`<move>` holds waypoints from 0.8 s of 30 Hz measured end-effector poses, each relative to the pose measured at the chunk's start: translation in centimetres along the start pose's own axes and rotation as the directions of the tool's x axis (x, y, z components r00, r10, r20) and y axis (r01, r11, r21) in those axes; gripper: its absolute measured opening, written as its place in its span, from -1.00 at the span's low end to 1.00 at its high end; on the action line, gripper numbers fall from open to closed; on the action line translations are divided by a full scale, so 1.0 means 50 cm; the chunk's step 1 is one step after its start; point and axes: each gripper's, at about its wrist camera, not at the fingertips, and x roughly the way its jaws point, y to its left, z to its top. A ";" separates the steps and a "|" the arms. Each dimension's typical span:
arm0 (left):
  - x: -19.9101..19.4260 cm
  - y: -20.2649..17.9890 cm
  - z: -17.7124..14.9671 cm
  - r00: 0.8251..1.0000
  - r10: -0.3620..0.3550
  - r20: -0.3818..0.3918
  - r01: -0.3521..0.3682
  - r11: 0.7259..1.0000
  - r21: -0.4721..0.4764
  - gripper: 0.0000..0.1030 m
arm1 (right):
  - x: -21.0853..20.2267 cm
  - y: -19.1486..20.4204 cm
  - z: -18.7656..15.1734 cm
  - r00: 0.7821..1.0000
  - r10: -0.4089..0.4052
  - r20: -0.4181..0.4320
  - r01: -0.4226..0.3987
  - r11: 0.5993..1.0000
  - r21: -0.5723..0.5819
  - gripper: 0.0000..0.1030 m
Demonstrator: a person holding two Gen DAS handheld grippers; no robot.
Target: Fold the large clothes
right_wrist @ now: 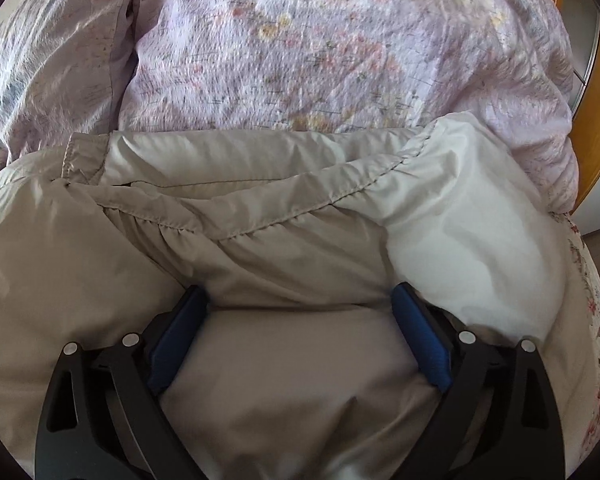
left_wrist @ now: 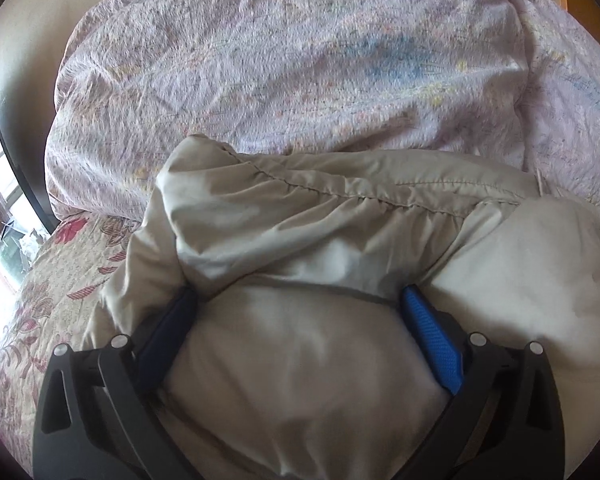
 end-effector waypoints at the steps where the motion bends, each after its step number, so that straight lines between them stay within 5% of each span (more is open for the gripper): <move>1: -0.016 0.009 -0.001 1.000 -0.008 0.019 0.008 1.000 0.004 0.96 | -0.022 -0.010 0.003 0.999 -0.003 0.052 0.002 1.000 0.006 0.85; 3: -0.044 0.024 0.001 0.997 -0.003 0.071 0.002 1.000 0.016 0.96 | -0.057 -0.040 0.011 0.987 -0.045 0.152 0.042 0.999 0.024 0.85; 6: -0.055 0.044 0.014 0.994 0.023 0.110 -0.024 1.000 0.011 0.96 | -0.061 -0.091 0.023 0.983 -0.068 0.172 0.051 0.994 0.099 0.86; 12: 0.007 0.089 0.012 0.999 0.034 0.024 -0.032 0.997 -0.074 0.97 | 0.000 -0.171 -0.007 0.992 -0.097 0.082 0.078 0.973 0.215 0.87; 24: 0.071 0.110 0.009 0.998 -0.041 -0.055 0.033 0.991 -0.133 0.97 | 0.079 -0.158 -0.006 0.990 -0.133 -0.052 0.139 0.981 0.132 0.97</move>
